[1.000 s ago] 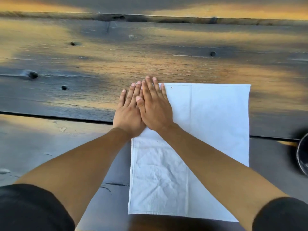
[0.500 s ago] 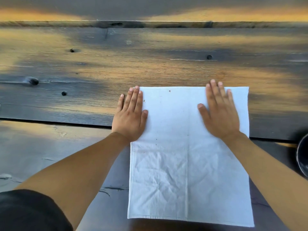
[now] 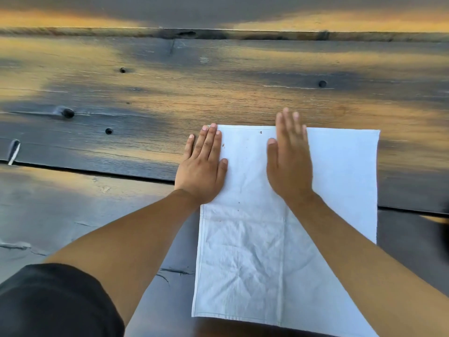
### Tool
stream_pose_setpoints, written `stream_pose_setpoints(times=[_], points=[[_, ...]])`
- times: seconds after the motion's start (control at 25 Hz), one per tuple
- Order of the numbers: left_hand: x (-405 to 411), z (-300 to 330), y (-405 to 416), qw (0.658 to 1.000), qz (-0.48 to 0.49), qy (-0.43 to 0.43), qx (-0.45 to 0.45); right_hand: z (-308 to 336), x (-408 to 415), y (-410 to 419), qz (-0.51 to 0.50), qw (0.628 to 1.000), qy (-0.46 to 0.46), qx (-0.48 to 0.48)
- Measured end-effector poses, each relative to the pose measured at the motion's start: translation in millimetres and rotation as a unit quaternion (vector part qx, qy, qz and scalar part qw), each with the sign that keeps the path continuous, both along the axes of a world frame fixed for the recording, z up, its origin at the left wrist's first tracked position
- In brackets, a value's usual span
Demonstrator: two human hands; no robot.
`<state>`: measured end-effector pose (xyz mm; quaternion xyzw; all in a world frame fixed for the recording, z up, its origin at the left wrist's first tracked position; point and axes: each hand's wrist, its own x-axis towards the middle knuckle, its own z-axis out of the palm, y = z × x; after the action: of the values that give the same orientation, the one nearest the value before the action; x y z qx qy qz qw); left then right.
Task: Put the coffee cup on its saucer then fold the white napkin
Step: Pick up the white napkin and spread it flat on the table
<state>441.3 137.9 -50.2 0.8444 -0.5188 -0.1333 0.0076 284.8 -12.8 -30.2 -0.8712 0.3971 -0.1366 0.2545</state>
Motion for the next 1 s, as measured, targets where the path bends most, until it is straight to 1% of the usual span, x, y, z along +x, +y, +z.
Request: stream_pose_setpoints(times=[0.08,0.16,0.24,0.36,0.44,0.52,0.68,0.8,1.0], points=[[0,0,0,1.0,0.003,-0.001,-0.003,-1,49,35,0.075,0.997,0.017,-0.008],[-1,-2,1,1.0,0.004,0.0,-0.009,-7,74,51,0.102,0.993,0.064,0.001],[0,-3,1,1.0,0.008,0.001,-0.014,-19,67,47,0.112,0.987,0.11,-0.023],[2,-4,2,1.0,0.0,-0.007,-0.01,-26,24,23,0.14,0.975,0.149,-0.09],[2,-3,2,1.0,-0.002,-0.004,-0.007,-27,-13,2,0.126,0.971,0.174,-0.104],[1,-3,2,1.0,-0.005,-0.003,-0.003,-27,-49,-24,0.09,0.969,0.198,-0.115],[3,-4,3,1.0,-0.002,-0.004,0.007,-26,-104,-64,0.027,0.967,0.232,-0.099],[2,-3,0,1.0,-0.002,-0.005,-0.005,-23,-118,-72,-0.004,0.966,0.239,-0.096],[3,-4,2,1.0,0.002,0.002,-0.018,-26,-113,-73,0.001,0.968,0.233,-0.094]])
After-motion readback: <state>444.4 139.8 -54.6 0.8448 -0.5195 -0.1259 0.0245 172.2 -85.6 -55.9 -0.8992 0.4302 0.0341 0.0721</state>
